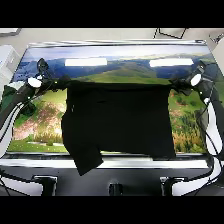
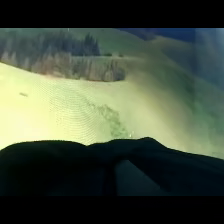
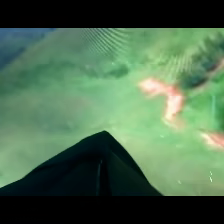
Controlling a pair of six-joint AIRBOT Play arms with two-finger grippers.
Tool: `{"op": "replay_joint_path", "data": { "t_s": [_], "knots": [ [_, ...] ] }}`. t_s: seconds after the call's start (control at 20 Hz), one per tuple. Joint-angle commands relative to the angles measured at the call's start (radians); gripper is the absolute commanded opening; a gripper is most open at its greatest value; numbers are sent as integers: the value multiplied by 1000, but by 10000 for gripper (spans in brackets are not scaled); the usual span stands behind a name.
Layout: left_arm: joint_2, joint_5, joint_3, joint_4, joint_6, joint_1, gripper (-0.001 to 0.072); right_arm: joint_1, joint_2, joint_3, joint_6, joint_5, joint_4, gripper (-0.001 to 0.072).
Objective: Fold the clothes and pants, and hang the long-sleeved shirts on hangers.
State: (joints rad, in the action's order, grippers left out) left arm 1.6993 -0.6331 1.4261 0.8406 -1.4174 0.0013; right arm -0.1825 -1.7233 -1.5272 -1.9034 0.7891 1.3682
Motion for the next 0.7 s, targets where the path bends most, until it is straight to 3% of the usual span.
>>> {"op": "replay_joint_path", "data": {
  "t_s": [0.0,0.15,0.35,0.65],
  "knots": [
    [32,-233,22,2,-1,24,36,-18,-21,-29,50,211,3,43],
    [14,-460,23,42,7,56,36,-26,14,-29,128,325,11,44],
    [-21,-729,6,247,-8,57,37,-10,60,0,209,639,23,44],
    [-26,-790,-67,289,4,56,37,6,61,146,252,657,103,44]
  ]
}}
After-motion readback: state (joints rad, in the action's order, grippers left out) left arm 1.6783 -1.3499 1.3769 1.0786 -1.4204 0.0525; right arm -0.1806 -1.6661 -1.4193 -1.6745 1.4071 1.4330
